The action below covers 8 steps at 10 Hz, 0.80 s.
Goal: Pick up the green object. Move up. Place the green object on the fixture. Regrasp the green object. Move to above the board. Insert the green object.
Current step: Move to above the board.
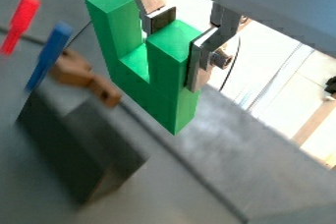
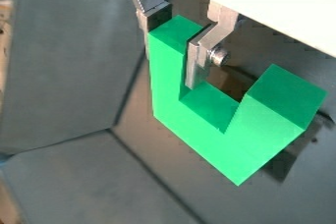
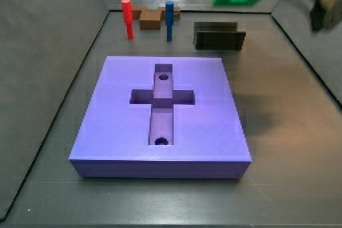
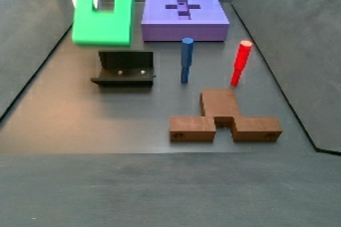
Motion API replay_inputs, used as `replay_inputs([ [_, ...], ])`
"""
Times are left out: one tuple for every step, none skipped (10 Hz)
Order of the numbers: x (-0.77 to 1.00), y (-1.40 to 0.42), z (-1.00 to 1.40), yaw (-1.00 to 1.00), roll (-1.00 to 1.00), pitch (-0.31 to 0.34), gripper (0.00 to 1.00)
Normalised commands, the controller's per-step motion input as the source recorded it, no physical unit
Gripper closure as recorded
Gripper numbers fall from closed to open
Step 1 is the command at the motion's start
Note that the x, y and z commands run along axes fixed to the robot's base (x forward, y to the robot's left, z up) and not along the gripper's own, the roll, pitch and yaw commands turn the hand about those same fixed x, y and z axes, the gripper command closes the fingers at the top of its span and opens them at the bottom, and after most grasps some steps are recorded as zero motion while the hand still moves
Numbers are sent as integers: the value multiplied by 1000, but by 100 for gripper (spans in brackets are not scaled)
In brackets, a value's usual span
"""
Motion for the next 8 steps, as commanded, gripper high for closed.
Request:
replay_inputs([
  [-56,-7,1400,-52,-61,-2,100],
  [-56,-11,1400,-57,-29,41,100],
  [-54,-12,1400,-39,-14,56,100],
  [-17,-16,665,-19,-12,69,100],
  [12,-1,312,-2,-1,84,100],
  [-1400,-1393,303,-3,-1000,160,100],
  [-1400,-1389,288,1,-1000,159,100],
  [-1400,-1246,269,21,-1000,109,100],
])
